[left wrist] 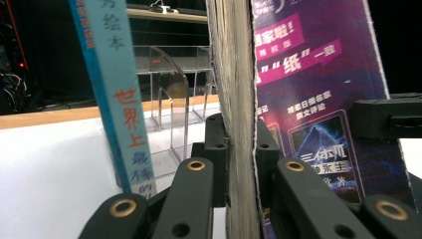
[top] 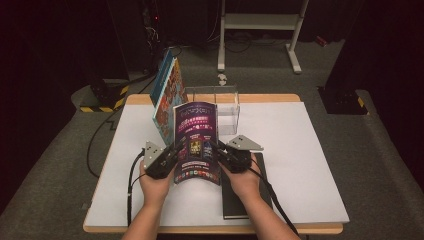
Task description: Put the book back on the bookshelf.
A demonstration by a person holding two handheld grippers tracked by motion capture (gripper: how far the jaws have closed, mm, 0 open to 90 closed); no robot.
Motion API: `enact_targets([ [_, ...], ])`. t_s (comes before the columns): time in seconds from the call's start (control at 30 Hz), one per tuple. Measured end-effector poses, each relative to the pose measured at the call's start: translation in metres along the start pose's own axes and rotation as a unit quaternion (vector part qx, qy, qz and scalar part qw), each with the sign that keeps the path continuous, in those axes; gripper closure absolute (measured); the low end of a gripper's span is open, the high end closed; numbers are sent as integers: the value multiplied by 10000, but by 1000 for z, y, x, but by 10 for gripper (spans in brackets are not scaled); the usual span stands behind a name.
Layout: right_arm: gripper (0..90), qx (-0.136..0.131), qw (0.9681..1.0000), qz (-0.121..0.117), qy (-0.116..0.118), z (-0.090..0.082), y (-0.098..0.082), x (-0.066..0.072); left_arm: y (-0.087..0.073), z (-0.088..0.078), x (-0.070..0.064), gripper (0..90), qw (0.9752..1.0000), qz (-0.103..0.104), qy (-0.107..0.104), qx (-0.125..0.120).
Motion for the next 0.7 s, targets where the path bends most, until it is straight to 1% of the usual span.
enact_targets([
  [0.3, 805, -101, 9998, 53, 151, -17, -9, 2, 0, -11, -4, 803, 10000, -26, -78, 4],
  [0.43, 809, -143, 9996, 59, 251, -27, -13, 4, 0, -17, -6, 791, 9999, 49, -107, 71],
  [0.5, 812, -162, 9994, 35, 299, -32, -15, 6, -1, -19, -7, 783, 9999, 41, -121, 73],
  [0.6, 814, -191, 9993, -69, 308, -39, -18, 9, -2, -24, -8, 765, 9999, 60, -126, 71],
  [0.63, 816, -204, 9992, -87, 330, -41, -19, 10, -2, -26, -8, 758, 9998, 99, -122, 87],
  [0.7, 821, -216, 9990, -86, 382, -45, -21, 11, -3, -29, -9, 744, 9998, 87, -134, 78],
])
Point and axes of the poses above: each handheld gripper's, and its own axes: z roughly forward along the jaws, y roughly out of its top, x roughly to its left, the point moved 3 cm from there along z, roughly forward along the jaws, and after that the axes turned 10 degrees about -y, right-handed, at the moved point
